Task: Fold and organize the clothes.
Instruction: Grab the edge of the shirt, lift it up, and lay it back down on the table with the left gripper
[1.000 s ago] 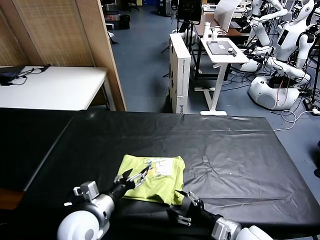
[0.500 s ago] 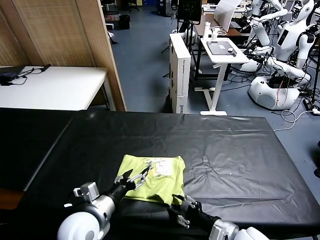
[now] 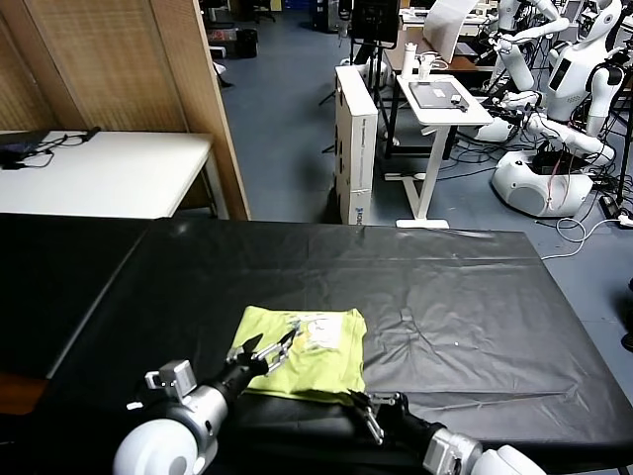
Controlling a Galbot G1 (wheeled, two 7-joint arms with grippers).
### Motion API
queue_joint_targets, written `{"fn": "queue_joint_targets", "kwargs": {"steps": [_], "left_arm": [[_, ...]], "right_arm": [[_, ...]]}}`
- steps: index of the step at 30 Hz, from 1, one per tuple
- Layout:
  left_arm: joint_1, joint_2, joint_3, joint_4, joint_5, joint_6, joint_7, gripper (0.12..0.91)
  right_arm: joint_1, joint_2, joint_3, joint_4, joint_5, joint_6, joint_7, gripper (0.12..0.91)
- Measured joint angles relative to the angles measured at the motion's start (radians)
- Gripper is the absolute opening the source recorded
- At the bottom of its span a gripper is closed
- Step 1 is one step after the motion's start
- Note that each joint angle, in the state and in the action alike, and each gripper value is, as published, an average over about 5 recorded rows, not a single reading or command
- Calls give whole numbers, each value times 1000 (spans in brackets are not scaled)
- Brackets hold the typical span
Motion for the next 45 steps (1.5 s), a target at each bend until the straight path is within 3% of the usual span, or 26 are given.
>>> {"fn": "queue_joint_targets", "kwargs": {"steps": [3,8,13,16,22,28,34,45], "left_arm": [[1,2,-1,7,30,-15,18,907],[4,15,-5,30,117,-91,70,907],[9,26,-11,63,204,-205,85,907],[18,18,-15,87,233,-279,92,907],[33,-14,-30,145,242,-400,126,907],[35,-39,-42,210,230,-468,148,907],[48,-46,-63,244,178,-495,152,907],[58,-52,-75,285,170,-517,152,907]], "right_arm": [[-8,-2,10,-2,16,-5,2,203],[-36,-6,44,25,126,-54,50,474],[-80,-4,100,68,304,-128,99,770],[-109,5,145,95,399,-154,123,881],[-168,61,282,136,580,-189,163,906],[-191,123,429,144,679,-198,187,907],[-202,146,507,155,709,-199,191,907],[-199,156,529,162,714,-199,193,907]]}}
